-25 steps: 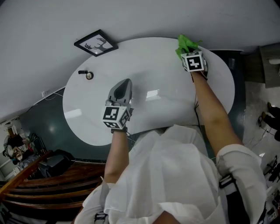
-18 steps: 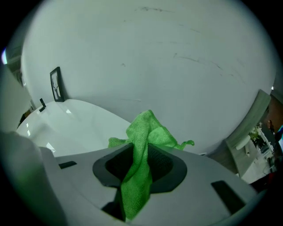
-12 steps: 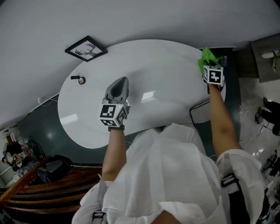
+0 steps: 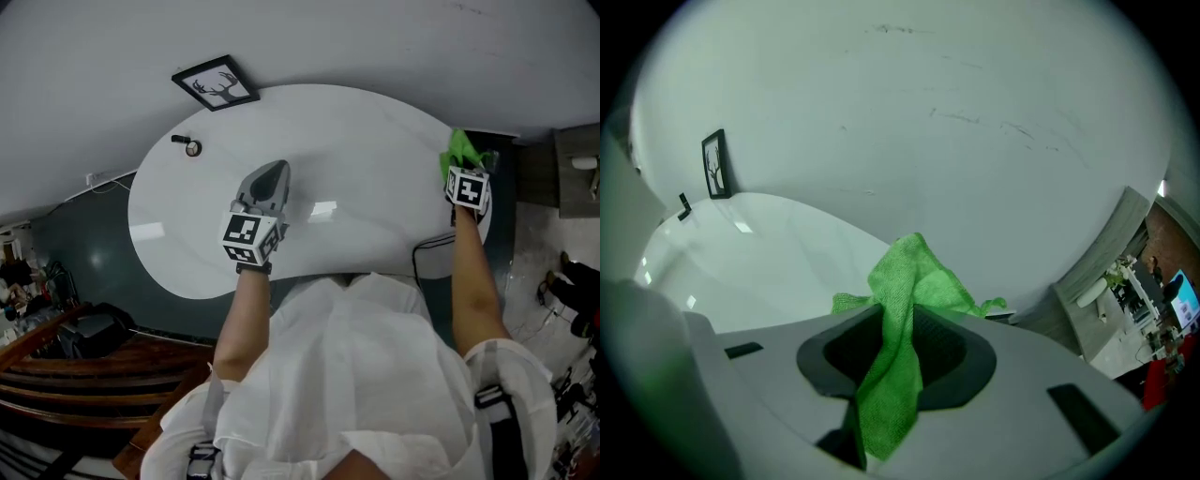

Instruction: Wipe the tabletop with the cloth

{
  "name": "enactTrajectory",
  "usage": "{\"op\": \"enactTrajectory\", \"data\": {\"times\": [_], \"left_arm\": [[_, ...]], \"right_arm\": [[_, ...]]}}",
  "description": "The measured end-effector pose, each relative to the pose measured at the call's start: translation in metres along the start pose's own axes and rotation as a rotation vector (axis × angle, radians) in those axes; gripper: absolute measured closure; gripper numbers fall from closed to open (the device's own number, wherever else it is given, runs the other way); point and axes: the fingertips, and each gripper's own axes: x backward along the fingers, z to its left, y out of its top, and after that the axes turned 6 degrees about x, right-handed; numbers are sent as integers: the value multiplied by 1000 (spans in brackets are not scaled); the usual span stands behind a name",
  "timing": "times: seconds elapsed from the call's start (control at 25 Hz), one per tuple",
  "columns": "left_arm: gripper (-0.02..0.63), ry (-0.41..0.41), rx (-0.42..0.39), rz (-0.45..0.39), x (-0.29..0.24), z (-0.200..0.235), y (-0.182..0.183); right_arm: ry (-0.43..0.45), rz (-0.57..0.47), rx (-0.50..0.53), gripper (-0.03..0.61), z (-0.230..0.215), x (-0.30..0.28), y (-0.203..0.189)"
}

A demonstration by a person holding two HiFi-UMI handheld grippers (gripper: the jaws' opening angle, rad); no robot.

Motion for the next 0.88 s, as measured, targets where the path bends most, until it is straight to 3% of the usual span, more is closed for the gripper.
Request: {"op": "enactTrajectory", "data": {"times": [0.16,0.28,0.6,0.88], "left_arm": [[597,62,16,-14,28,26,-3],[597,128,50,-32,53,50,-12],[597,262,128,-66,119,108,-38],[597,326,172,-87,160,152,-57]], "right_arm": [[19,2,29,485,34,-8,21],[72,-6,119,485,80,-22,55],[215,-64,362,485,246,-39,144],[382,-63,486,485,400,-31,173]]}}
